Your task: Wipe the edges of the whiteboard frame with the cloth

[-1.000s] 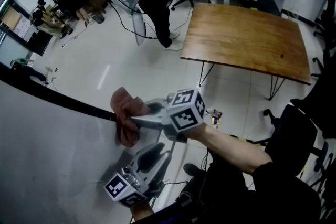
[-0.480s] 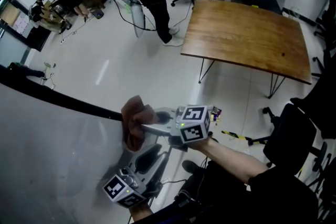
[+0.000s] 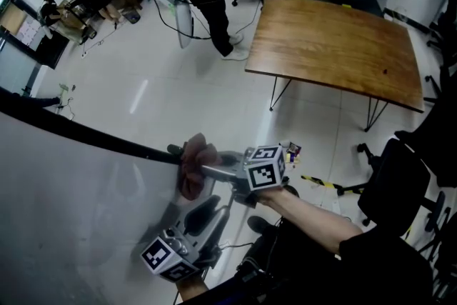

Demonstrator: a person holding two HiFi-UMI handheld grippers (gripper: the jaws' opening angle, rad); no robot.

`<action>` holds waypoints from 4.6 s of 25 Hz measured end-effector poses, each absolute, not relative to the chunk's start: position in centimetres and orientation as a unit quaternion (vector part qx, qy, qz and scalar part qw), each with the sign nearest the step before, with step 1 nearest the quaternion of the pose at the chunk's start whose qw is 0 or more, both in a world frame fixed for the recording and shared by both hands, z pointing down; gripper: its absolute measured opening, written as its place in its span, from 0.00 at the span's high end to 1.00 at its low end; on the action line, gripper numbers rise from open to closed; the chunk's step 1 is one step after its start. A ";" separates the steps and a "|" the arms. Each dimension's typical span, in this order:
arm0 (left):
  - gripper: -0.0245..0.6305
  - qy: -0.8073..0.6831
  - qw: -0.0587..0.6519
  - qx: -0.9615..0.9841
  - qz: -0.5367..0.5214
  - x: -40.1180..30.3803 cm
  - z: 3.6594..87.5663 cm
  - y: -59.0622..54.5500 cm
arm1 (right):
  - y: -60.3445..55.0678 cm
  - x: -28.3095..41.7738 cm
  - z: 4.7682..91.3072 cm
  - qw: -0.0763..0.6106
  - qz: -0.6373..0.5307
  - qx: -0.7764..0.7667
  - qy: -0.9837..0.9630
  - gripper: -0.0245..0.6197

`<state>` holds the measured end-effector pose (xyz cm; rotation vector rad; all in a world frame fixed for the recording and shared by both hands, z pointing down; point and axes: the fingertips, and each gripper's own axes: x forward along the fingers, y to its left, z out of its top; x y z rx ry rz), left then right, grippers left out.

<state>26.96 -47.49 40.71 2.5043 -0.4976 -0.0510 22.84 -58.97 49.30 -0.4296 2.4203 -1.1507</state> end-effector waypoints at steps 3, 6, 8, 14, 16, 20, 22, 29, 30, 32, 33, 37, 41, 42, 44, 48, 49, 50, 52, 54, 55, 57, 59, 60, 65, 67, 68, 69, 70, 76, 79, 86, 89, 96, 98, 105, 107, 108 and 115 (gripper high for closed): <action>0.79 -0.185 0.283 0.941 -0.022 26.9 41.0 -47.5 | -59.1 22.9 50.3 0.213 -0.426 -0.155 0.866 0.80; 0.79 -0.184 0.281 0.942 -0.021 27.2 41.1 -47.4 | -59.2 23.2 51.1 0.208 -0.436 -0.156 0.862 0.80; 0.79 -0.184 0.285 0.941 -0.016 27.4 41.3 -47.4 | -59.3 23.3 51.4 0.209 -0.441 -0.155 0.859 0.80; 0.79 -0.184 0.291 0.939 -0.012 27.3 41.7 -47.5 | -59.6 23.1 52.3 0.198 -0.448 -0.157 0.857 0.80; 0.79 -0.183 0.295 0.938 -0.010 27.1 41.9 -47.5 | -59.6 23.0 52.9 0.194 -0.452 -0.158 0.856 0.80; 0.79 -0.183 0.301 0.936 -0.007 27.4 42.3 -47.6 | -59.9 23.2 53.8 0.188 -0.459 -0.161 0.853 0.80; 0.79 -0.185 0.302 0.935 -0.003 27.7 42.7 -47.7 | -60.1 23.6 54.2 0.185 -0.461 -0.163 0.852 0.80; 0.79 -0.187 0.316 0.930 0.002 28.3 43.7 -47.9 | -60.2 23.9 56.8 0.172 -0.474 -0.169 0.847 0.80; 0.79 -0.188 0.319 0.929 0.002 28.4 43.8 -47.9 | -60.2 23.9 57.1 0.171 -0.476 -0.170 0.846 0.80; 0.79 -0.189 0.323 0.927 0.002 28.5 44.1 -48.1 | -60.3 23.8 57.5 0.167 -0.478 -0.171 0.845 0.80; 0.79 -0.189 0.324 0.927 0.002 28.5 44.2 -48.1 | -60.4 23.8 57.6 0.166 -0.479 -0.172 0.845 0.80; 0.79 -0.190 0.330 0.925 0.006 28.5 44.8 -48.1 | -60.4 23.8 58.2 0.158 -0.486 -0.178 0.841 0.80; 0.79 -0.192 0.333 0.923 0.011 28.9 45.4 -48.2 | -60.5 24.0 59.4 0.152 -0.494 -0.180 0.837 0.80; 0.79 -0.192 0.334 0.923 0.013 29.0 45.6 -48.3 | -60.5 24.0 59.8 0.150 -0.497 -0.181 0.835 0.80; 0.79 -0.194 0.335 0.922 0.018 29.0 46.1 -48.4 | -60.5 23.9 60.5 0.147 -0.502 -0.182 0.833 0.80; 0.79 -0.198 0.340 0.919 0.021 28.7 46.8 -48.5 | -60.6 23.7 61.0 0.144 -0.507 -0.186 0.829 0.80; 0.79 -0.199 0.342 0.918 0.022 28.7 47.0 -48.4 | -60.6 23.6 61.2 0.143 -0.510 -0.187 0.827 0.80; 0.79 -0.199 0.344 0.917 0.022 28.6 47.3 -48.4 | -60.6 23.6 61.5 0.142 -0.512 -0.188 0.826 0.80; 0.79 -0.200 0.349 0.915 0.021 28.6 47.8 -48.3 | -60.5 23.6 62.1 0.142 -0.516 -0.190 0.823 0.80; 0.79 -0.202 0.353 0.914 0.019 28.6 48.3 -48.3 | -60.5 23.7 62.8 0.142 -0.521 -0.192 0.820 0.80; 0.79 -0.202 0.355 0.913 0.018 28.6 48.5 -48.2 | -60.4 23.7 63.1 0.142 -0.523 -0.193 0.818 0.80; 0.79 -0.203 0.359 0.911 0.015 28.6 48.8 -48.3 | -60.4 23.7 63.5 0.143 -0.529 -0.194 0.814 0.80; 0.79 -0.204 0.363 0.909 0.013 28.6 49.0 -48.3 | -60.4 23.7 64.0 0.144 -0.535 -0.195 0.809 0.80; 0.79 -0.204 0.364 0.908 0.012 28.6 49.2 -48.4 | -60.4 23.7 64.3 0.144 -0.539 -0.196 0.807 0.80; 0.79 -0.204 0.372 0.905 0.006 28.8 50.0 -48.5 | -60.4 23.5 65.6 0.145 -0.551 -0.202 0.797 0.80; 0.79 -0.204 0.375 0.904 0.004 28.8 50.4 -48.5 | -60.3 23.5 66.1 0.147 -0.557 -0.203 0.792 0.80; 0.79 -0.205 0.377 0.903 0.003 28.8 50.6 -48.5 | -60.3 23.5 66.3 0.148 -0.560 -0.204 0.789 0.80; 0.79 -0.206 0.379 0.902 0.002 28.8 50.8 -48.5 | -60.3 23.5 66.6 0.149 -0.562 -0.206 0.787 0.80; 0.79 -0.207 0.382 0.901 0.002 28.8 51.0 -48.5 | -60.3 23.5 66.8 0.150 -0.565 -0.207 0.784 0.80; 0.79 -0.213 0.396 0.893 -0.001 28.3 52.3 -48.3 | -60.1 23.3 68.5 0.154 -0.585 -0.216 0.767 0.80; 0.79 -0.215 0.401 0.891 -0.001 28.0 52.7 -48.1 | -59.8 23.2 69.5 0.155 -0.597 -0.223 0.754 0.80; 0.79 -0.210 0.405 0.890 0.000 27.8 53.0 -47.9 | -59.5 22.9 71.2 0.172 -0.624 -0.232 0.726 0.80; 0.79 -0.207 0.406 0.890 0.001 27.7 53.1 -47.9 | -59.4 22.9 71.7 0.174 -0.630 -0.235 0.719 0.80; 0.79 -0.196 0.407 0.892 0.006 28.1 53.7 -48.1 | -59.7 23.0 72.1 0.188 -0.640 -0.232 0.708 0.80; 0.79 -0.193 0.409 0.892 0.008 28.1 53.8 -48.0 | -59.8 22.9 72.3 0.189 -0.642 -0.233 0.706 0.80; 0.79 -0.191 0.419 0.888 0.005 27.7 54.5 -47.6 | -59.5 22.5 73.7 0.182 -0.653 -0.243 0.694 0.80; 0.79 -0.191 0.421 0.887 0.006 27.5 54.7 -47.6 | -59.5 22.5 74.1 0.183 -0.658 -0.247 0.687 0.80; 0.79 -0.190 0.423 0.886 0.006 27.4 54.7 -47.5 | -59.4 22.4 74.2 0.184 -0.662 -0.247 0.683 0.80; 0.79 -0.183 0.430 0.884 0.009 27.1 55.3 -47.2 | -59.2 21.8 75.6 0.193 -0.683 -0.250 0.659 0.80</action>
